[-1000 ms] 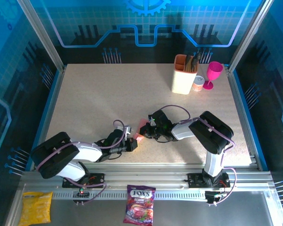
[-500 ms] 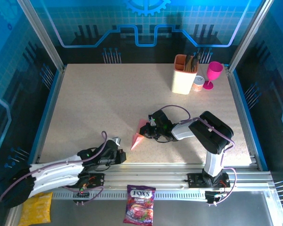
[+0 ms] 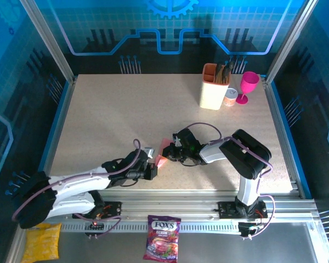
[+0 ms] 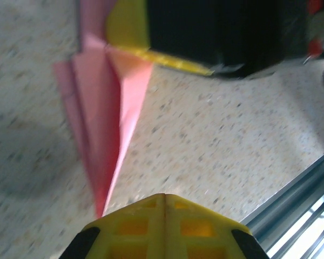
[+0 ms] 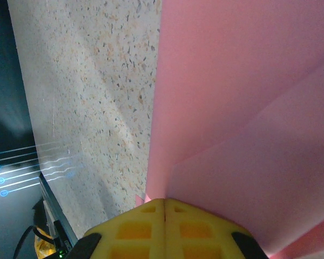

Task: Fold a paper plane with a square sheet of paper (pick it up from the middle)
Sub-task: Fold the wing for the fifth time at the center of the table.

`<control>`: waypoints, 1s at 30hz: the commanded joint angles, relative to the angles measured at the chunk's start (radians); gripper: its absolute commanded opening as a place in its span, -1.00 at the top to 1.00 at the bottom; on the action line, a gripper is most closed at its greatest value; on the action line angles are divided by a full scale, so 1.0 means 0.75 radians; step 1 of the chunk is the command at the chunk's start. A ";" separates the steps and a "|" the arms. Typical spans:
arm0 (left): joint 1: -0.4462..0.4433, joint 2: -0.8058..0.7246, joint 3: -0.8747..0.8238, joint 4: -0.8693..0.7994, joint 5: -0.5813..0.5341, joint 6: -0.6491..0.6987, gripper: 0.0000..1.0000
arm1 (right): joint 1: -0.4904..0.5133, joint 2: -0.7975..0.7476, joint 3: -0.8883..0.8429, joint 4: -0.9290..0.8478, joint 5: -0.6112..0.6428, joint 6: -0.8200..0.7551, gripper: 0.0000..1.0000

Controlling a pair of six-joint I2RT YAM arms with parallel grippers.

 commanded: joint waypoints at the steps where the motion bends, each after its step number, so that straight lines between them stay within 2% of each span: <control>1: 0.029 0.097 0.088 0.124 0.080 0.144 1.00 | 0.010 0.124 -0.075 -0.241 0.145 -0.012 1.00; 8: 0.076 0.250 0.135 0.192 0.122 0.195 1.00 | 0.007 0.124 -0.078 -0.237 0.144 -0.010 1.00; 21: 0.108 0.321 -0.024 0.330 0.128 0.166 1.00 | 0.006 0.128 -0.080 -0.222 0.131 0.001 1.00; 30: 0.110 0.351 -0.116 0.376 0.068 0.143 1.00 | -0.003 0.095 -0.074 -0.218 0.110 -0.009 1.00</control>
